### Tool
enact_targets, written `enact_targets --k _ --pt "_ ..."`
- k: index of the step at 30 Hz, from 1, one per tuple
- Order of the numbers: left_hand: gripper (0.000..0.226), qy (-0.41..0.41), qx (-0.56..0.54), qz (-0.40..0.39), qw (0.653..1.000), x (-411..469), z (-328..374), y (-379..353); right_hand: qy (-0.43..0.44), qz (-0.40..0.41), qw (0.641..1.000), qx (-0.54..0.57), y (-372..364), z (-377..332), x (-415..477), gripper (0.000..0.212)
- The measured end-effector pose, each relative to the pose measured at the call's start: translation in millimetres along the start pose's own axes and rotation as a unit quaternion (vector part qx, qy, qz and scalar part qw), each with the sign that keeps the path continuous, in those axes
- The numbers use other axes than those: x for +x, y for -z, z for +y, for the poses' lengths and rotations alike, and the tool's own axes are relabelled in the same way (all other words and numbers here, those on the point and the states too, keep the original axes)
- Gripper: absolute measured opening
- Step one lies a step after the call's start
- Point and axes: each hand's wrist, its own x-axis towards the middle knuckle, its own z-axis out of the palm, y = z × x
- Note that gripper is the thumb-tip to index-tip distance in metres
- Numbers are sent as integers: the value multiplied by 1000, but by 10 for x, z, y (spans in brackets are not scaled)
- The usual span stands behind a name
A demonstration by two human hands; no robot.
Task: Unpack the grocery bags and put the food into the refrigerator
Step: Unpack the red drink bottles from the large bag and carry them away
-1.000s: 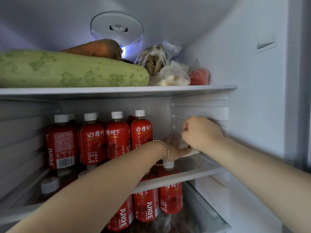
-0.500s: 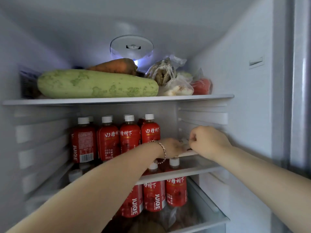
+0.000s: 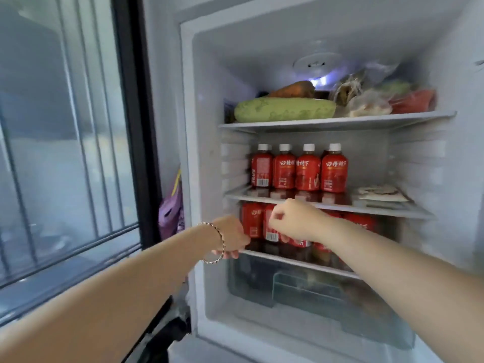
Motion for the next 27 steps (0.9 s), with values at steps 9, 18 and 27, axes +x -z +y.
enact_targets --k 9,18,27 --pt "28 283 -27 57 957 -2371 -1790 -454 195 -189 957 -100 -1260 -1786 -759 21" --pt "18 567 -71 155 806 -6249 -2913 -1270 459 -260 841 -117 -2768 -4317 -2848 22" --pt "28 778 -65 159 605 -10059 -2721 -2148 676 -288 673 -92 -3492 -6520 -6055 32"
